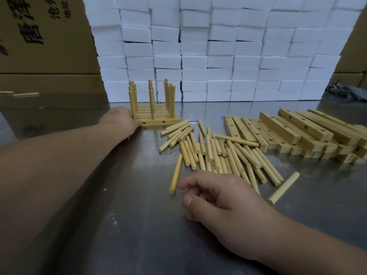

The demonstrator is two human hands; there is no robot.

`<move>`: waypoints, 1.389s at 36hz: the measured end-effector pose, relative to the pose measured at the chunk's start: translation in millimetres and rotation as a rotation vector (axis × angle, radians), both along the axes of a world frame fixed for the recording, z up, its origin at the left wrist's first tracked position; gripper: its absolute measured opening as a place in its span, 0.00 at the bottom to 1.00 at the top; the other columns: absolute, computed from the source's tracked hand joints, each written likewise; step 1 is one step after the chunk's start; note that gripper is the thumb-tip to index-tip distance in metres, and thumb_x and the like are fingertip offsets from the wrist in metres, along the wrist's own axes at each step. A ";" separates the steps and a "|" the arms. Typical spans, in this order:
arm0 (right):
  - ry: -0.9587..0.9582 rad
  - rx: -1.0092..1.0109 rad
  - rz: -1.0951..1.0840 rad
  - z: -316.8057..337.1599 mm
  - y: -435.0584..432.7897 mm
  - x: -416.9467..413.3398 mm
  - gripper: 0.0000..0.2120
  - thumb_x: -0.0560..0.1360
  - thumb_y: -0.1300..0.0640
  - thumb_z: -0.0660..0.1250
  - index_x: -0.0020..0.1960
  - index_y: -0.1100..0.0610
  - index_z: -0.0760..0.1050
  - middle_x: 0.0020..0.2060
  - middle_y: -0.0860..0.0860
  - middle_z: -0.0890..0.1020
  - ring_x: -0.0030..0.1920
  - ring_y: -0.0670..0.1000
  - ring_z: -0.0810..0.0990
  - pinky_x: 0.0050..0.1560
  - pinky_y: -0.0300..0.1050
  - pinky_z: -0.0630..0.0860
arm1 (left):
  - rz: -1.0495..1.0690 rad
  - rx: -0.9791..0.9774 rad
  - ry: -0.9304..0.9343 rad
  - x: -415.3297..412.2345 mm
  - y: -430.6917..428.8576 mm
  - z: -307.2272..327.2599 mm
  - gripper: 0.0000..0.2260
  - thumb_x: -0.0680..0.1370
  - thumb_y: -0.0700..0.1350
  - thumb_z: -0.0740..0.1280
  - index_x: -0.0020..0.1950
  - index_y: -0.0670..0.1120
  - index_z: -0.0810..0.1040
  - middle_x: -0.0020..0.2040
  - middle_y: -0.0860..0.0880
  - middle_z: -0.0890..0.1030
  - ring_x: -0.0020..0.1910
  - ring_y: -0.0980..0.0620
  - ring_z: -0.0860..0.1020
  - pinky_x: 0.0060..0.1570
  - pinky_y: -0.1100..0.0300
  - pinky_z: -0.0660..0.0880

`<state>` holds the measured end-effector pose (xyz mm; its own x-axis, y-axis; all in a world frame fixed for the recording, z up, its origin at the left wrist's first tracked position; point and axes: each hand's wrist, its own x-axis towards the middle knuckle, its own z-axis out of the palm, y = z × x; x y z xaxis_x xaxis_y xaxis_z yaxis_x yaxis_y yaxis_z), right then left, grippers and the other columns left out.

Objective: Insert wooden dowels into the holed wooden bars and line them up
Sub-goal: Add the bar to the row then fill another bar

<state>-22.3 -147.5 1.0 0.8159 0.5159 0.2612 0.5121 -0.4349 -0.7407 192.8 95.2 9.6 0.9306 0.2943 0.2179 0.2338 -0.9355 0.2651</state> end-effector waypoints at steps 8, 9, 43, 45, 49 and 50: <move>-0.001 0.024 0.001 -3.0 0.9 1.6 0.03 0.70 0.47 0.61 0.41 0.38 0.73 0.42 0.37 0.79 0.39 0.41 0.80 0.44 0.40 0.78 | 0.020 0.029 0.018 6.8 3.9 -2.2 0.19 0.76 0.58 0.63 0.41 0.43 0.79 0.39 0.45 0.80 0.40 0.47 0.78 0.36 0.57 0.72; 0.004 0.025 0.005 -2.6 0.7 1.7 0.03 0.71 0.48 0.63 0.41 0.38 0.73 0.42 0.37 0.79 0.39 0.41 0.80 0.44 0.40 0.78 | 0.022 0.028 0.017 7.1 3.5 -2.6 0.18 0.76 0.58 0.63 0.42 0.43 0.79 0.39 0.45 0.80 0.40 0.47 0.78 0.36 0.57 0.72; 0.005 0.000 -0.033 -3.1 2.3 1.3 0.05 0.73 0.49 0.61 0.42 0.38 0.71 0.38 0.44 0.80 0.40 0.45 0.79 0.49 0.51 0.77 | -0.152 -0.196 0.194 -37.5 -96.4 15.9 0.14 0.76 0.47 0.64 0.33 0.45 0.65 0.32 0.48 0.67 0.29 0.51 0.66 0.30 0.57 0.67; 0.006 0.002 -0.031 -3.9 2.1 1.8 0.05 0.73 0.50 0.62 0.43 0.39 0.71 0.38 0.44 0.80 0.40 0.44 0.80 0.49 0.51 0.77 | -0.136 -0.217 0.204 -39.3 -100.9 18.7 0.15 0.76 0.47 0.65 0.33 0.44 0.65 0.31 0.48 0.69 0.29 0.52 0.68 0.32 0.59 0.69; 0.006 0.016 -0.029 -5.7 1.8 2.8 0.05 0.72 0.48 0.61 0.46 0.39 0.72 0.38 0.44 0.80 0.40 0.44 0.80 0.49 0.51 0.78 | -0.116 -0.263 0.165 -40.1 -106.2 16.2 0.12 0.75 0.47 0.67 0.39 0.40 0.70 0.35 0.46 0.72 0.37 0.48 0.74 0.47 0.55 0.75; 0.006 0.018 -0.030 -6.0 1.8 3.0 0.06 0.71 0.47 0.60 0.47 0.39 0.72 0.38 0.44 0.80 0.40 0.44 0.80 0.49 0.50 0.78 | -0.112 -0.291 0.144 -39.8 -105.5 14.6 0.12 0.75 0.47 0.67 0.38 0.41 0.70 0.35 0.46 0.72 0.36 0.49 0.73 0.46 0.55 0.75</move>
<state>-19.3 -145.7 -5.0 0.8324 0.4867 0.2650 0.4945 -0.4365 -0.7516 153.1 -10.3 24.2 0.9758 0.2189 0.0037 0.1881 -0.8473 0.4967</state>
